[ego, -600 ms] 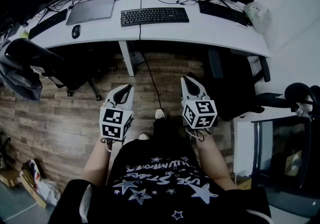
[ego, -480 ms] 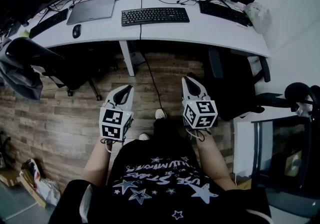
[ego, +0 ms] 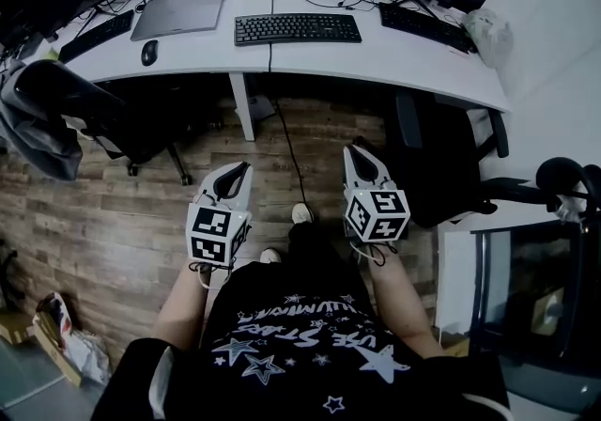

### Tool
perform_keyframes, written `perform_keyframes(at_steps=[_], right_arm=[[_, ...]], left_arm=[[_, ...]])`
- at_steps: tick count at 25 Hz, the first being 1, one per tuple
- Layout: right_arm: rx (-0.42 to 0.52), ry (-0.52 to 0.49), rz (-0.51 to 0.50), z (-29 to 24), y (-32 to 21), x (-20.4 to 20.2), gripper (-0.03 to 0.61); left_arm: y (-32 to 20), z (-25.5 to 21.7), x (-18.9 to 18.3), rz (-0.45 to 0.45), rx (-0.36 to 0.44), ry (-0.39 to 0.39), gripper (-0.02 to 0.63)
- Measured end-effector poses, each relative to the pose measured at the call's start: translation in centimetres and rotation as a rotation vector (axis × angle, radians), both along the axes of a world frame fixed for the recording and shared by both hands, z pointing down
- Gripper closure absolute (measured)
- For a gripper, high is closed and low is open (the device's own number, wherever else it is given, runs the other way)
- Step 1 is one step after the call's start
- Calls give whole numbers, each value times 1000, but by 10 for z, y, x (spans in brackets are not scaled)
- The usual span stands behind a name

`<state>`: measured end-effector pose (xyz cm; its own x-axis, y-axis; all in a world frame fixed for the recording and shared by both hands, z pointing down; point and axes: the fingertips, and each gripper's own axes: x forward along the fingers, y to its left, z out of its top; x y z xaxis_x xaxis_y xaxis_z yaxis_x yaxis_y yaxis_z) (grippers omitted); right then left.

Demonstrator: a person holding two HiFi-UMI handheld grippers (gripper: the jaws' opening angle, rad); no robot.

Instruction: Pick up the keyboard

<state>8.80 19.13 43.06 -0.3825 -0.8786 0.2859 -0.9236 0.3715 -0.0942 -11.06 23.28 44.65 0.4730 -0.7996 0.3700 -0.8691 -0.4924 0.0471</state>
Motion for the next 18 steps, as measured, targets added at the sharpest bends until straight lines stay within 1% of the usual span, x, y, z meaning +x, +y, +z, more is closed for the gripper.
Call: perform_keyframes(at_steps=[3, 6, 7, 8, 9, 10, 14, 16, 18], right_arm=[[4, -12, -6, -2, 2, -5, 574], [21, -47, -5, -6, 3, -8, 574], [24, -51, -3, -7, 2, -8, 574], [23, -49, -2, -7, 1, -9, 572], [20, -43, -6, -7, -1, -11, 571], [14, -36, -17, -6, -3, -13, 530], [6, -27, -46, -1, -18, -20, 297], [9, -20, -44, 3, -29, -19, 217], [-12, -15, -48, 11, -41, -17, 174]], left_arm=[[0, 0, -9, -18, 10, -5, 580], [-1, -4, -13, -21, 32, 6, 578], [-2, -4, -14, -16, 39, 7, 565], [-3, -3, -15, -8, 42, 7, 516], [-5, -2, -15, -3, 41, 11, 423], [-8, -2, -16, -1, 40, 16, 347], [-21, 0, -15, 6, 51, 38, 252], [-31, 0, -13, 7, 54, 55, 212], [-43, 0, -10, 10, 38, 71, 199]])
